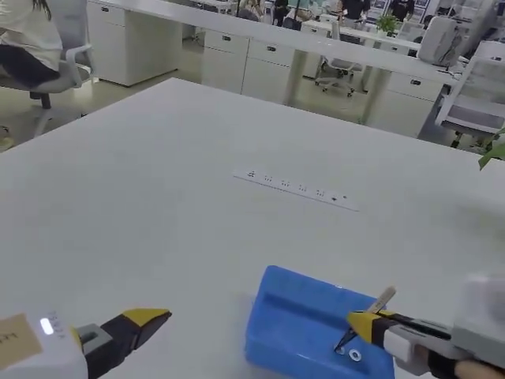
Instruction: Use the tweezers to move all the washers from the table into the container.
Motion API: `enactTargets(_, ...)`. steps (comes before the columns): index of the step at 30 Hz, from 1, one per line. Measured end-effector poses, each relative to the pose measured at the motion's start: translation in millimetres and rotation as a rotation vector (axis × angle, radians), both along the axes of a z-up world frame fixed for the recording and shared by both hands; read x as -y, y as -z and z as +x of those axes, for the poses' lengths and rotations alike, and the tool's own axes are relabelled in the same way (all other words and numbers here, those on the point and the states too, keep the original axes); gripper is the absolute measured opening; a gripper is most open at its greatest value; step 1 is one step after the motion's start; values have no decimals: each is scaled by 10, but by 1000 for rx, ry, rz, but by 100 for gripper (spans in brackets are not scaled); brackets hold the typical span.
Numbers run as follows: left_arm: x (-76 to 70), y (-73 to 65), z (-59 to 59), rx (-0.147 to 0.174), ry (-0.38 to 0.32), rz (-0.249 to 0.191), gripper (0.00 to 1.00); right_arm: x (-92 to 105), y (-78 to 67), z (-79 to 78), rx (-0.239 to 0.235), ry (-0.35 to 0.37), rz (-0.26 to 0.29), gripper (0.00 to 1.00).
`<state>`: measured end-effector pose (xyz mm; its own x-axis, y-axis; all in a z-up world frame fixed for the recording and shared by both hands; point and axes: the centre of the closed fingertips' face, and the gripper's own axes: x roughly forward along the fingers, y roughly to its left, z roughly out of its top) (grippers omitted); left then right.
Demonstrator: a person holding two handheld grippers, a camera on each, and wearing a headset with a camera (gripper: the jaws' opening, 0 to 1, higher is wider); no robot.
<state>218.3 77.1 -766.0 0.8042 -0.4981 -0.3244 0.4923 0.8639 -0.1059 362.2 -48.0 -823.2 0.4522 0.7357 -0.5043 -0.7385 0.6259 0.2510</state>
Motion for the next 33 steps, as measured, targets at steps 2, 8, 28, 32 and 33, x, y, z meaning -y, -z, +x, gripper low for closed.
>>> enactTargets(2, 11, 1, -4, -2, 3, 3, 72, -16, -2, -20, 12, -16, -9, 4)
enactTargets(8, 27, 9, -9, -6, 11, 7, 72, -58, -88, -85, 48, -39, -11, 4)
enactTargets(28, 42, 71, -23, -19, 34, 14, 72, -65, -563, -442, 109, -70, 68, 3)
enactTargets(32, 45, 73, -25, -21, 35, 14, 71, -73, -582, -539, 101, -76, 79, 4)
enactTargets(33, 47, 73, -25, -21, 35, 14, 71, -76, -579, -560, 99, -77, 78, 3)
